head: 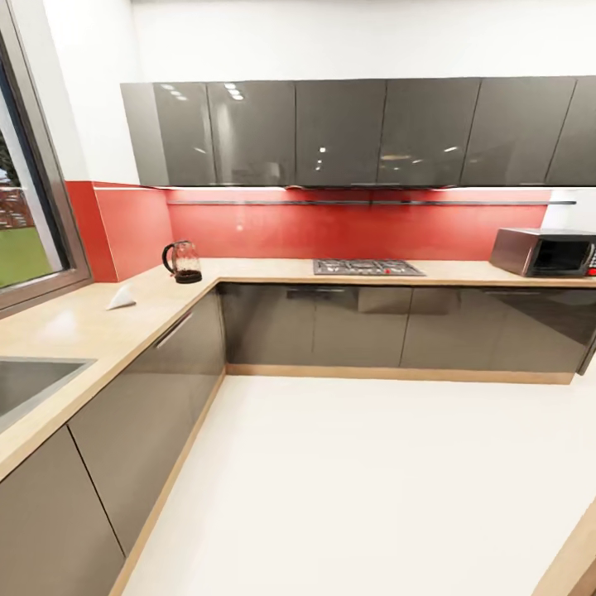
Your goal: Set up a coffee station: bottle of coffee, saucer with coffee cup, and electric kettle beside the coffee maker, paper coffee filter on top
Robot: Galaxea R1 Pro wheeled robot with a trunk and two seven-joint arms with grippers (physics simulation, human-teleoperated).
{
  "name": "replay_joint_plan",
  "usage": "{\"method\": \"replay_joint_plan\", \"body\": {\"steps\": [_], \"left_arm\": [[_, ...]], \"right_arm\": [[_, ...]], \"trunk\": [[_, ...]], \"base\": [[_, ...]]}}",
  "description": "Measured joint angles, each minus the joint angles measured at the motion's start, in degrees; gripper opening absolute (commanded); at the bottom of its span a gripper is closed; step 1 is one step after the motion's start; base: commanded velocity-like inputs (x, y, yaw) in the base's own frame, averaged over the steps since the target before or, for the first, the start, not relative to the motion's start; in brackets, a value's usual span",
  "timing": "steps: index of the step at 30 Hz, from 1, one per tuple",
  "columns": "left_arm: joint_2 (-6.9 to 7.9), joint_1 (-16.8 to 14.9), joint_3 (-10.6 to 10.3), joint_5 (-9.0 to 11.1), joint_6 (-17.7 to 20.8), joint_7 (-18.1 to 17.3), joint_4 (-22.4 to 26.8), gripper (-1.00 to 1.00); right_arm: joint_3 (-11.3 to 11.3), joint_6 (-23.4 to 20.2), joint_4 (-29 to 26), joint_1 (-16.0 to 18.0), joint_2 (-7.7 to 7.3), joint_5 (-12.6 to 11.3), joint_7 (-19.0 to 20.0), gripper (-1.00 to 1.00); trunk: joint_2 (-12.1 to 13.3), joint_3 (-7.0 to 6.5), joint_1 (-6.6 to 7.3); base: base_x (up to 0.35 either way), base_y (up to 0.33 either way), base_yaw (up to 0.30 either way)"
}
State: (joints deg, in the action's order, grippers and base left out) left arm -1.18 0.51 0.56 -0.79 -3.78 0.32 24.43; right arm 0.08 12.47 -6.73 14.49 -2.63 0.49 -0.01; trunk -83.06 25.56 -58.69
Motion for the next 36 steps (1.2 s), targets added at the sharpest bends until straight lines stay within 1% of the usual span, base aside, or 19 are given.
{"method": "replay_joint_plan", "body": {"steps": [17, 36], "left_arm": [[0.06, 0.0, 0.0, 0.0, 0.0, 0.0, 0.0, 1.0], [0.06, 0.0, 0.0, 0.0, 0.0, 0.0, 0.0, 1.0]], "right_arm": [[0.0, 0.0, 0.0, 0.0, 0.0, 0.1, 0.0, 1.0], [0.0, 0.0, 0.0, 0.0, 0.06, 0.1, 0.0, 1.0]], "trunk": [[0.0, 0.0, 0.0], [0.0, 0.0, 0.0]], "base": [[0.322, -0.007, 0.0], [0.322, -0.101, 0.0]]}}
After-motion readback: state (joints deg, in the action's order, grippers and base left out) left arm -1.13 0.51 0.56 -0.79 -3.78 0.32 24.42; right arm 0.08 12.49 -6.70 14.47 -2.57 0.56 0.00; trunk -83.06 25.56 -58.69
